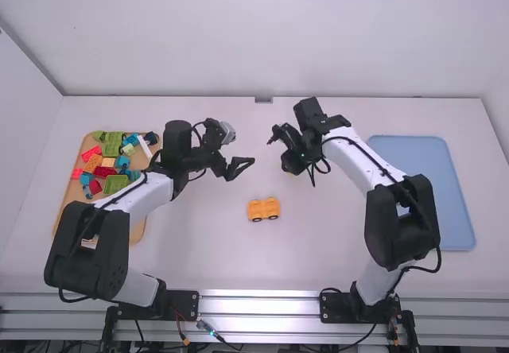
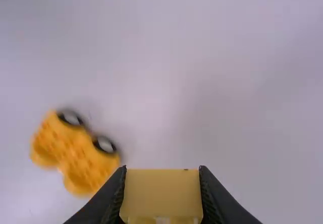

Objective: Assemble lego blocks to make yellow taxi

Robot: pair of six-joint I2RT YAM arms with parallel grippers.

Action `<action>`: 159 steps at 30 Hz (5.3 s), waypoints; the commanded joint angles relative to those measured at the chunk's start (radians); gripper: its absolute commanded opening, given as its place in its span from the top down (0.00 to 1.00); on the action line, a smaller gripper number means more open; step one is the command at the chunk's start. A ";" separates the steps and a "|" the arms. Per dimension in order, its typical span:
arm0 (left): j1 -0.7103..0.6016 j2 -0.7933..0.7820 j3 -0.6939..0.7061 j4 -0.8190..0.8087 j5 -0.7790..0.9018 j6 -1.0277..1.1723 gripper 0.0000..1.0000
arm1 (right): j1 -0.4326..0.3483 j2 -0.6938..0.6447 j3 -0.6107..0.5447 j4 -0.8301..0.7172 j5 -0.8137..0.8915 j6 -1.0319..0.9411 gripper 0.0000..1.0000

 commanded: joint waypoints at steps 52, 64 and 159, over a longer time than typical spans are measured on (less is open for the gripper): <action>0.212 0.004 -0.010 0.008 0.129 -0.085 0.01 | 0.126 0.211 -0.119 -0.069 0.188 -0.587 1.00; 0.212 0.004 -0.010 0.003 0.129 -0.085 0.01 | 0.126 0.211 -0.119 -0.066 0.186 -0.588 0.93; -0.177 0.297 -0.346 0.395 0.100 0.325 0.01 | -0.350 -0.003 -0.696 0.638 -0.747 -0.938 0.01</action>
